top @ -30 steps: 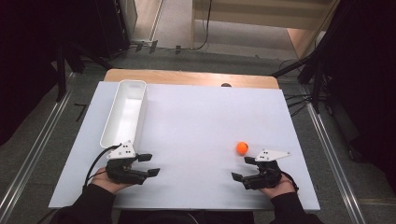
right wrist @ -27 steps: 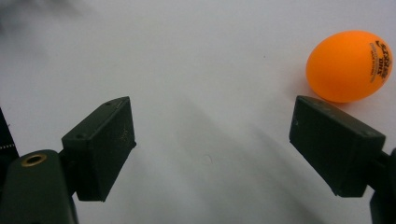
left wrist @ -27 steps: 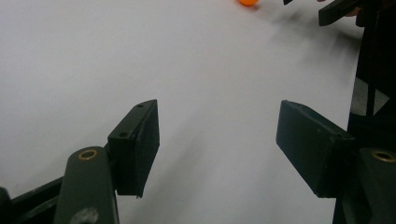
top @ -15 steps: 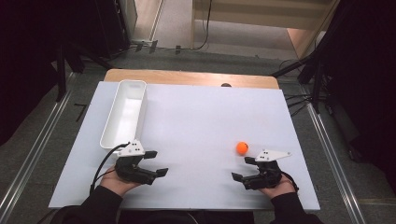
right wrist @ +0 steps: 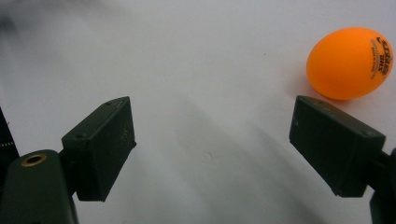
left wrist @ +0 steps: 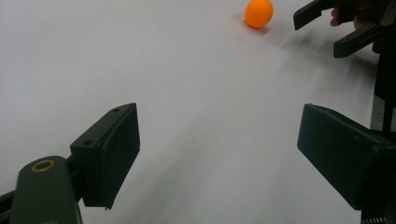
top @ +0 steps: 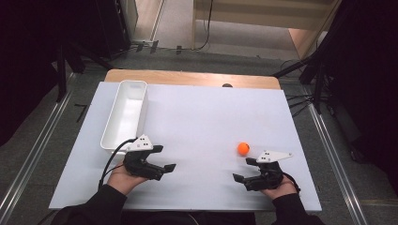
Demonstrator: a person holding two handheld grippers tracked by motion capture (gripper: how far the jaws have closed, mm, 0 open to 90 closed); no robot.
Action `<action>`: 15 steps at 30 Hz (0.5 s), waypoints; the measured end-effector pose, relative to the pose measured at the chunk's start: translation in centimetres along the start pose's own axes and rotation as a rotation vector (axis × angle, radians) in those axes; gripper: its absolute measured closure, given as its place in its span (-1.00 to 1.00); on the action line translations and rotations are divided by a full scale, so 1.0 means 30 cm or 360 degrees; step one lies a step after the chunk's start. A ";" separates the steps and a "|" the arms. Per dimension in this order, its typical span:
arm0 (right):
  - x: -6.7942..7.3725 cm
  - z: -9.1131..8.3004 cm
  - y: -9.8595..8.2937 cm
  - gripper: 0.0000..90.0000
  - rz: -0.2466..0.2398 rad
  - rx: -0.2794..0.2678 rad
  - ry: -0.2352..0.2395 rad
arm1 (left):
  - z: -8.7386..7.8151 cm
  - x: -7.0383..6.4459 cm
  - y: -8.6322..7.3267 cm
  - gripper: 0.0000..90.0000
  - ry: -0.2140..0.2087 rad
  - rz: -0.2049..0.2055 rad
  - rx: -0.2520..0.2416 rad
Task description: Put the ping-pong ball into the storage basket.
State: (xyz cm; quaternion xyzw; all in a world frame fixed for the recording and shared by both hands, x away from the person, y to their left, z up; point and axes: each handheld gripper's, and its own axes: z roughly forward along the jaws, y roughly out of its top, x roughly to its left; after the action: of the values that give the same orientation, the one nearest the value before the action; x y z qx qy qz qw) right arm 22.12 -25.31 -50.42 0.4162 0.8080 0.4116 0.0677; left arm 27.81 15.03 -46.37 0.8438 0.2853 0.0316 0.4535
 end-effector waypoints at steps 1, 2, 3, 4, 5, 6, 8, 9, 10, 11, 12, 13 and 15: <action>0.000 0.000 0.000 -0.71 0.0001 -0.0002 -0.0001 | 0.004 0.000 0.004 -0.79 0.0010 -0.0007 0.0001; 0.000 0.000 0.000 -0.71 0.0000 -0.0001 0.0000 | 0.010 0.000 0.008 -0.92 0.0019 -0.0013 0.0007; 0.000 0.000 0.000 -0.71 -0.0001 -0.0002 -0.0002 | 0.012 -0.001 0.010 -1.00 0.0031 -0.0019 0.0017; 0.000 0.000 0.000 -0.71 -0.0002 0.0000 -0.0001 | 0.014 -0.002 0.012 -1.00 0.0052 -0.0020 0.0005; 0.000 0.000 0.000 -0.71 0.0000 -0.0002 -0.0004 | 0.015 -0.002 0.016 -1.00 0.0040 -0.0028 0.0002; 0.001 0.000 0.000 -0.71 0.0000 -0.0003 -0.0003 | 0.017 -0.002 0.018 -1.00 0.0024 -0.0033 -0.0009; 0.001 0.000 -0.001 -0.72 0.0002 -0.0004 -0.0004 | 0.017 -0.004 0.025 -1.00 0.0026 -0.0012 -0.0005; 0.000 0.000 -0.001 -0.72 0.0002 -0.0004 -0.0004 | 0.021 -0.004 0.029 -1.00 0.0027 -0.0006 -0.0002; 0.000 0.000 -0.001 -0.71 0.0001 -0.0004 -0.0004 | 0.022 -0.003 0.031 -1.00 0.0028 -0.0003 -0.0004; 0.000 0.000 0.000 -0.71 0.0000 -0.0003 0.0000 | 0.025 0.000 0.035 -1.00 0.0022 -0.0009 -0.0006; 0.000 0.000 0.000 -0.71 0.0000 0.0000 0.0001 | 0.026 0.002 0.037 -1.00 0.0014 -0.0007 -0.0002; 0.000 0.000 0.000 -0.72 -0.0002 0.0000 0.0000 | 0.028 0.004 0.041 -1.00 0.0017 -0.0014 -0.0003; 0.000 0.001 0.000 -0.71 -0.0002 0.0000 0.0001 | 0.032 0.007 0.046 -1.00 0.0008 -0.0014 -0.0004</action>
State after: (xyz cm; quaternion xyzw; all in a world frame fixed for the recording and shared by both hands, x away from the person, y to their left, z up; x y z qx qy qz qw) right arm 22.13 -25.30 -50.43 0.4155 0.8084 0.4115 0.0679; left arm 28.92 13.83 -45.89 0.8419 0.2901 0.0321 0.4539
